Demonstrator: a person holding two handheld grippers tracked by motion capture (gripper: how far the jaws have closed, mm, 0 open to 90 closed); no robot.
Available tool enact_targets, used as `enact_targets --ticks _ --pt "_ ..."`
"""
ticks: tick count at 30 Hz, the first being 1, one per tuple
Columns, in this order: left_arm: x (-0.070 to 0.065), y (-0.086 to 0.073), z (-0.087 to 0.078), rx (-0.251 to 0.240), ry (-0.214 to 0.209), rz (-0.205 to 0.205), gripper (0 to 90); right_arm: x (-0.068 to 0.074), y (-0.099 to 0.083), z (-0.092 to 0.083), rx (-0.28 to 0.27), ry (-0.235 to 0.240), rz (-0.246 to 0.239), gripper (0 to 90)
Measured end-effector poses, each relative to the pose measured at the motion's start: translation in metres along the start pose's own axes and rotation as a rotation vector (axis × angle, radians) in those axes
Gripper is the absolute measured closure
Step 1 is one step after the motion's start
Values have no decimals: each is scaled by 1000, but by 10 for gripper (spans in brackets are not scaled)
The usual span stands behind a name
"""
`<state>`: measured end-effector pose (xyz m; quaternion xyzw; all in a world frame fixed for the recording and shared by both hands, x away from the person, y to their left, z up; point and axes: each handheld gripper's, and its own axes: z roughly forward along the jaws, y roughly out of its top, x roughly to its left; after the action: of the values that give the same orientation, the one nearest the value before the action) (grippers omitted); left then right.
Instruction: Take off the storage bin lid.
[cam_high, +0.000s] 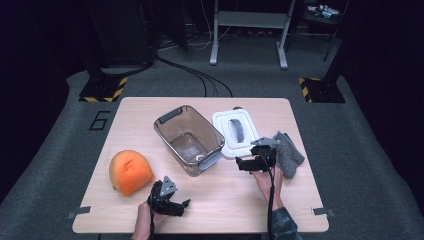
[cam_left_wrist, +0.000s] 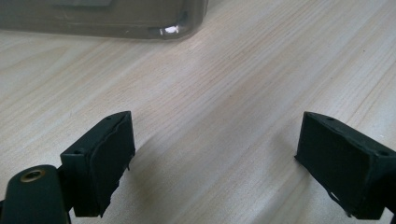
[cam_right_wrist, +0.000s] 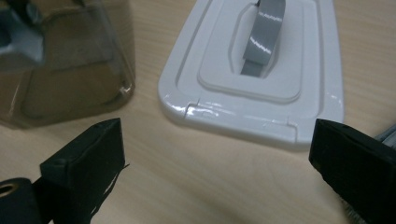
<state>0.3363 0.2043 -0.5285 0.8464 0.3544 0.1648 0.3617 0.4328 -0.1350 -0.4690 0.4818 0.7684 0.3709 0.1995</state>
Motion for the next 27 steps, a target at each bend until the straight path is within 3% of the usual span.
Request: enact_targets --ticks 2,6,12,22,27 --pt "0 -1 -1 -11 7 -9 111 2 -12 0 -1 25 18 22" --pt "2 -3 -7 -20 5 -25 111 6 -35 5 18 43 1 12" --pt "1 -5 -14 -27 -2 -31 111 13 -52 9 32 46 -21 15" --pt "3 -2 -34 -56 9 -33 111 15 -64 12 47 37 -63 13" --pt "9 -1 -48 -78 23 -53 111 13 -64 13 61 37 -44 15"
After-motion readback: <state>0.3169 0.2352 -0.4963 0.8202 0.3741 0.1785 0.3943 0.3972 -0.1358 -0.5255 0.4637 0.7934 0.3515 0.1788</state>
